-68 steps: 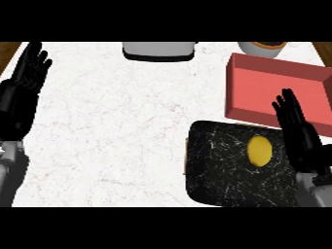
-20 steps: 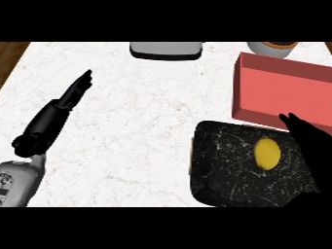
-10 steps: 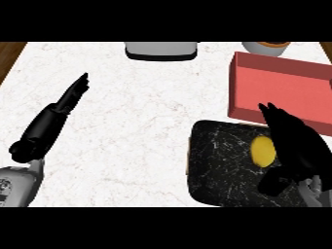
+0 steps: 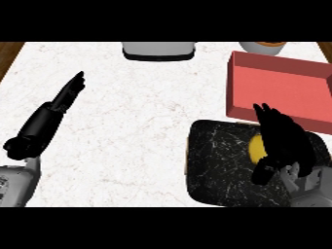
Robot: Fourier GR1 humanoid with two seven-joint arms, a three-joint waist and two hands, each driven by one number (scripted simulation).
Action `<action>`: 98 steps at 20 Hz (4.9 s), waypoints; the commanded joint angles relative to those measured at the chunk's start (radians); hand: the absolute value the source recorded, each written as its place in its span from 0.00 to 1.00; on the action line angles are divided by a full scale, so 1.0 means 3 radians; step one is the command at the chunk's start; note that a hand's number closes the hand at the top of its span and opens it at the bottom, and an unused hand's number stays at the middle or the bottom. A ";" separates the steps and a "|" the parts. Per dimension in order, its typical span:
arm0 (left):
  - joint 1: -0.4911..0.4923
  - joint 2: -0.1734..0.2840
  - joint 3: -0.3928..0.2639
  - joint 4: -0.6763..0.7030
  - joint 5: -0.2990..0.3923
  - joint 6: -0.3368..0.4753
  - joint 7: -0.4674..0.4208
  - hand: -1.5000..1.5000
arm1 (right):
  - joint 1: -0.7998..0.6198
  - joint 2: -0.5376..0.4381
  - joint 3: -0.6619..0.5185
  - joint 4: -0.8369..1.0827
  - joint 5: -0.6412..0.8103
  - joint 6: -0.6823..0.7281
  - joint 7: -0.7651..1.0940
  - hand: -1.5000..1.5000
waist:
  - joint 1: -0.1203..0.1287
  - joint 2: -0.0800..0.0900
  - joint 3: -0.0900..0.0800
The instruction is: Pick the lemon from the tray and place it in the cardboard box
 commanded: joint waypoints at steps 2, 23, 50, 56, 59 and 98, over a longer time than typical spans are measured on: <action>0.0039 -0.0009 0.0036 -0.0080 -0.0025 -0.0037 0.0067 0.50 | 0.0036 0.0085 -0.0149 0.0230 0.0114 0.0201 0.0253 0.00 | -0.0008 -0.0004 0.0002; 0.0156 -0.0167 0.0216 -0.0094 -0.0269 -0.0233 -0.0031 0.50 | 0.0454 0.0798 -0.0572 0.0825 0.0943 0.0226 -0.0356 0.00 | -0.0002 -0.0003 0.0003; 0.0110 -0.0281 0.0305 -0.0111 -0.0314 -0.0284 -0.0003 0.50 | 0.0417 0.0111 0.0466 -0.0292 0.1091 -0.0503 -0.4625 1.00 | -0.0027 -0.0012 0.0005; 0.0044 -0.0428 0.0225 0.0041 -0.0452 -0.0171 -0.0059 0.50 | 0.0592 -0.0290 -0.0164 -0.0842 0.0749 -0.0631 -0.4997 1.00 | -0.0073 -0.0008 0.0002; 0.0029 -0.0388 0.0255 -0.0114 -0.0413 -0.0205 0.0091 0.50 | 0.0632 -0.0277 -0.0701 -0.0874 0.0262 -0.0536 -0.4827 1.00 | -0.0059 -0.0012 0.0004; -0.0116 -0.0459 0.0248 -0.0201 -0.0404 -0.0379 0.0211 0.50 | -0.1867 -0.0478 -0.1196 0.4187 0.0915 0.0727 -0.6158 0.00 | 0.0170 0.0050 0.0010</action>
